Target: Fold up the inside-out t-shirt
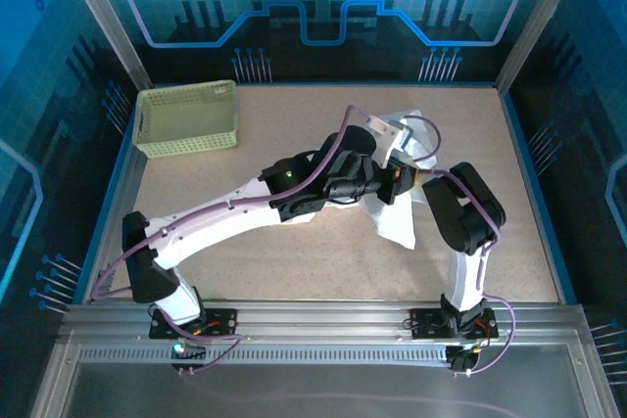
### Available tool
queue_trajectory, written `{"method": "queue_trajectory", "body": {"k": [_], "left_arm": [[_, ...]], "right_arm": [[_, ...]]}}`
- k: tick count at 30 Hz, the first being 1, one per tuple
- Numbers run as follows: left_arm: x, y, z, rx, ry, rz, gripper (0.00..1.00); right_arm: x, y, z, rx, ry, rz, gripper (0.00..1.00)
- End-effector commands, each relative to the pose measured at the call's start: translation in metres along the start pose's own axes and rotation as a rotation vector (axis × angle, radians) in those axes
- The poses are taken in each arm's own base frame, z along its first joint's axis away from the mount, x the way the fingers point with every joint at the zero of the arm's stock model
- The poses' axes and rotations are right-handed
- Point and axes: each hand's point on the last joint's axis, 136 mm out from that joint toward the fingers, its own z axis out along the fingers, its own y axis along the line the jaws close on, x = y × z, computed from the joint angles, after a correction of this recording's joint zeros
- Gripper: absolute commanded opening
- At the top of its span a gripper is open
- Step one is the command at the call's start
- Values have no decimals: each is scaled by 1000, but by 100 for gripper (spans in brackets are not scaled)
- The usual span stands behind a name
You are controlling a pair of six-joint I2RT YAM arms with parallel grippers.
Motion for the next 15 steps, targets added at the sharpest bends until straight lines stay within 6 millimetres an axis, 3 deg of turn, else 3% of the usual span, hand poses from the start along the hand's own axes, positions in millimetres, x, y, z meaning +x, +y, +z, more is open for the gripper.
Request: {"method": "queue_trajectory", "body": {"k": [1, 3, 7, 15], "left_arm": [[-22, -34, -29, 106, -85, 38, 4], [-27, -20, -36, 65, -114, 23, 4], [-34, -4, -51, 59, -151, -19, 4], [-40, -35, -52, 186, -127, -14, 4]], "right_arm": [[34, -43, 8, 275, 152, 17, 84], [38, -52, 8, 360, 178, 14, 85], [43, -43, 21, 332, 211, 29, 85], [42, -11, 43, 289, 270, 36, 86]]}}
